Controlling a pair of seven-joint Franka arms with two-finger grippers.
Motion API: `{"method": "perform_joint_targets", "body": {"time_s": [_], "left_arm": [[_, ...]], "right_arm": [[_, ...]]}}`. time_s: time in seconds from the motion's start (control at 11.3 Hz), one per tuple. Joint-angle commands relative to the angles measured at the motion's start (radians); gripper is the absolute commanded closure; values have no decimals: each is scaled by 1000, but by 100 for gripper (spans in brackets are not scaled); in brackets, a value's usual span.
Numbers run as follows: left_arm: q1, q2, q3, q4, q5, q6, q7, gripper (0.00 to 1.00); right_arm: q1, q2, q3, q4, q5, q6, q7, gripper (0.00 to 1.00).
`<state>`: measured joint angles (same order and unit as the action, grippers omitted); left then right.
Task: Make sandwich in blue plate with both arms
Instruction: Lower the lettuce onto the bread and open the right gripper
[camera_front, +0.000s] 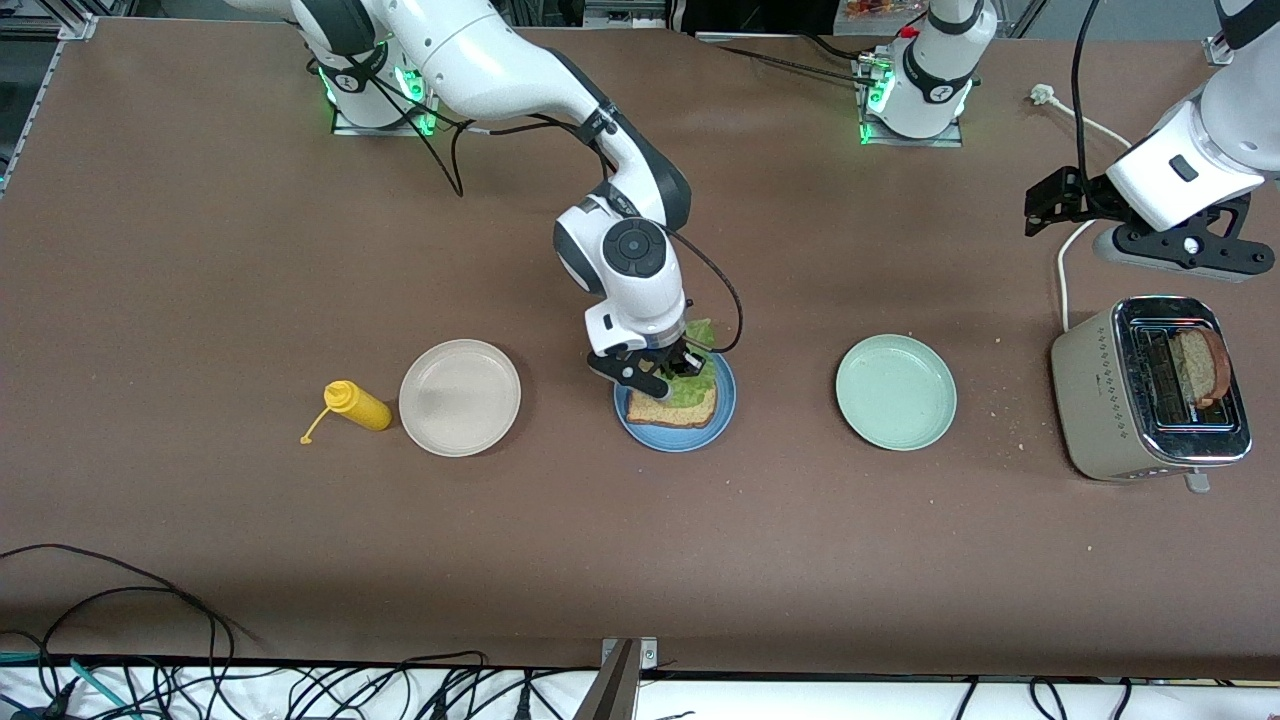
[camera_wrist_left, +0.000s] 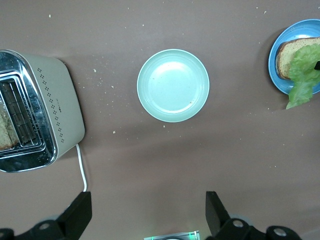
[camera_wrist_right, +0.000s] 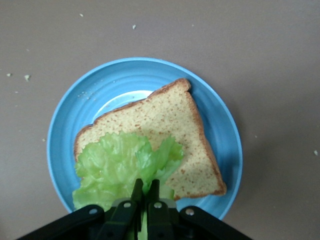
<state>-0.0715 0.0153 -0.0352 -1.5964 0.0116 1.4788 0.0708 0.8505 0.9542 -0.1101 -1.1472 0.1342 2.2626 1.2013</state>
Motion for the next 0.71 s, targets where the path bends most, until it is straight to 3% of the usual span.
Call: {"method": "perform_joint_targets", "body": {"time_s": [0.0, 0.62], "left_arm": [[9, -1, -5, 16, -10, -21, -5, 0], [7, -1, -6, 16, -10, -21, -5, 0]], "right_arm": [[10, 51, -29, 47, -1, 12, 0, 100], [10, 44, -51, 50, 5, 11, -16, 100]]}}
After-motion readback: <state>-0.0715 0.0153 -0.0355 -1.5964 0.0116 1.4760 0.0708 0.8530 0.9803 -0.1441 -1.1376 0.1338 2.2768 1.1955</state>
